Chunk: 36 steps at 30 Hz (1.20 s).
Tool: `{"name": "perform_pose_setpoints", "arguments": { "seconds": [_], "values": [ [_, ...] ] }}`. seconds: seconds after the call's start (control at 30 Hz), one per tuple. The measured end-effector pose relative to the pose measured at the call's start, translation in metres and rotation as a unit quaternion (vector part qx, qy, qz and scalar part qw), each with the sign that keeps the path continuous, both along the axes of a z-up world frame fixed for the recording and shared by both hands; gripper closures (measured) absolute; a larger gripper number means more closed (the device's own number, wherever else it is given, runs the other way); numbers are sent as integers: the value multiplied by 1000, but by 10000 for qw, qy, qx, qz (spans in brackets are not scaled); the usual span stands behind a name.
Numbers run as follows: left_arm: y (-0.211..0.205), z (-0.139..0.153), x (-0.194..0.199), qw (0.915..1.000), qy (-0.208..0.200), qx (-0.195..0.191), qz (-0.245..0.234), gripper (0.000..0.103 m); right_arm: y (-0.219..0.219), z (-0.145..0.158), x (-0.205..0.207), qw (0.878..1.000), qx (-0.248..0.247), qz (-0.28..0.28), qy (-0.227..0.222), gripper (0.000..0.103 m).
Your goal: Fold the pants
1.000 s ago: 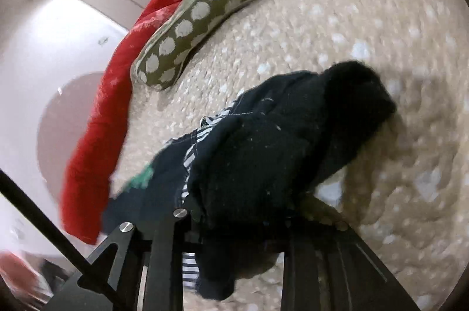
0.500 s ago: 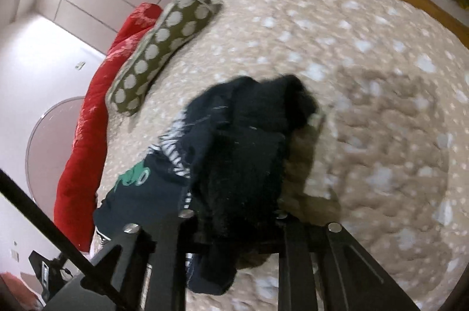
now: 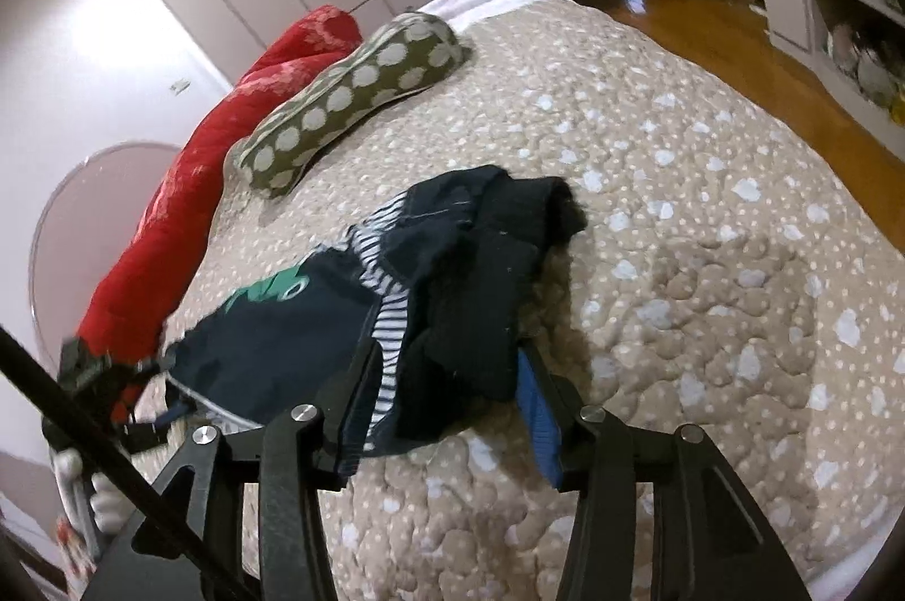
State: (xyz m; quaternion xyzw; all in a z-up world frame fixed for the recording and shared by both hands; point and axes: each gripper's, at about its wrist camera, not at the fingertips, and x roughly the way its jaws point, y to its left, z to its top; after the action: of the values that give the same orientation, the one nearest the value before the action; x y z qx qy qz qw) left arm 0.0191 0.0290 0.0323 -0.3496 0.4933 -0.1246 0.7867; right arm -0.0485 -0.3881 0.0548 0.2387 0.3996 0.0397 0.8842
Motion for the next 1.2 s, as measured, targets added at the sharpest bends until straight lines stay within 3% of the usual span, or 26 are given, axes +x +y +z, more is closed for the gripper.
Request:
{"name": "perform_pose_setpoints", "arguments": {
  "seconds": [0.2,0.3,0.47,0.5,0.53,0.63,0.7,0.9,1.1,1.2],
  "values": [
    [14,13,-17,9998,-126,9,160,33,9,-15,3,9991,352,182,146,46],
    [13,8,-2,9999,31,50,121,33,16,-22,3,9985,415,291,187,46],
    [7,1,26,10000,66,25,16,34,34,-8,-4,9964,310,779,-145,46],
    [5,0,29,10000,70,20,-7,48,39,-3,-5,9948,226,961,-235,46],
    [2,-1,33,9999,110,0,-65,70,44,-1,-6,9936,156,1081,-284,45],
    [-7,-3,36,9997,176,13,-184,86,67,4,-6,9870,-264,1528,-433,40],
    [-11,0,34,9997,83,-21,-242,89,85,1,-3,9802,-647,1806,-484,35],
    [-10,25,21,9987,-282,-212,-373,91,120,1,0,9620,-1614,2089,-693,35],
    [-11,38,13,9981,-466,-183,-358,91,102,10,-18,9658,-1824,1686,-748,35],
    [-12,39,10,9979,-508,-220,-350,91,111,19,-37,9528,-2111,1928,-1018,35]
  ]
}}
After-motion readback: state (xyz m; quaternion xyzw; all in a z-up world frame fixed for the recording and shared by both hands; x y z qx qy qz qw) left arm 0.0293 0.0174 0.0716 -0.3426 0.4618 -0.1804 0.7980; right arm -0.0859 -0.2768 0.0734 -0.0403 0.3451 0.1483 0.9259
